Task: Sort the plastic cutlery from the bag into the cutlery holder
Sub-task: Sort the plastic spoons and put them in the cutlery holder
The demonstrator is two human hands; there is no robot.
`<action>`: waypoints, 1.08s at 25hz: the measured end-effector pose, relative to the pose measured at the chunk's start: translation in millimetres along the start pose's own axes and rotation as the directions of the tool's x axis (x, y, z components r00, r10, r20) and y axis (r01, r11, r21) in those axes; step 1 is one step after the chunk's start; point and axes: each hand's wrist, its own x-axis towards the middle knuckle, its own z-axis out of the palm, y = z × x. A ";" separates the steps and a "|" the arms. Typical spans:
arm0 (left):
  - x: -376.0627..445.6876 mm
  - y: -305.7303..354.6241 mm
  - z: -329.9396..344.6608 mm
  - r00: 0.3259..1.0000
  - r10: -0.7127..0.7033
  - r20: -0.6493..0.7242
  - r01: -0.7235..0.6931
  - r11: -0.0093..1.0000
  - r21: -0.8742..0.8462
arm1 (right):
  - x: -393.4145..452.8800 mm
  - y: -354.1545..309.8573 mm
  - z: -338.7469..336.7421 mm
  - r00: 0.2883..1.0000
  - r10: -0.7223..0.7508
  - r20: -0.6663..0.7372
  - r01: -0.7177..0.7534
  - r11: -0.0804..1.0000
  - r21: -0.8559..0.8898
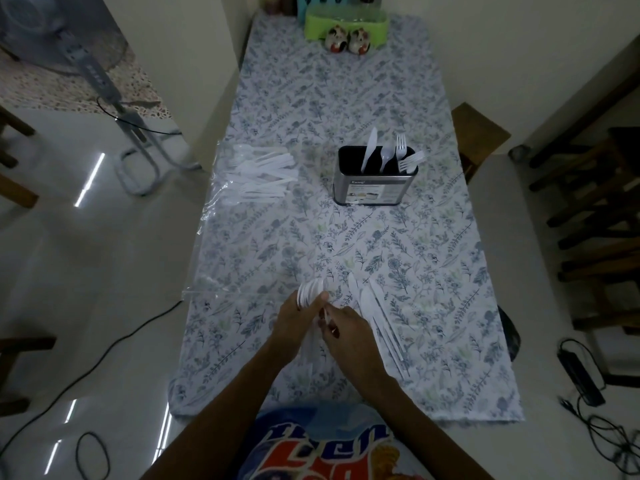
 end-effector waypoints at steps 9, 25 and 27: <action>2.2 2.6 7.4 0.993 -0.033 0.114 0.049 0.989 -0.141 | 7.8 -3.4 -33.7 0.996 0.089 -0.009 -0.087 0.985 0.149; 4.0 30.3 39.4 0.893 0.019 0.449 0.009 0.998 -0.060 | 31.9 5.1 -106.1 0.942 0.189 0.278 -0.301 0.843 0.446; 6.4 39.2 48.2 0.880 0.043 0.472 -0.040 0.999 -0.017 | 32.5 8.6 -119.2 0.933 0.151 0.328 -0.312 0.792 0.525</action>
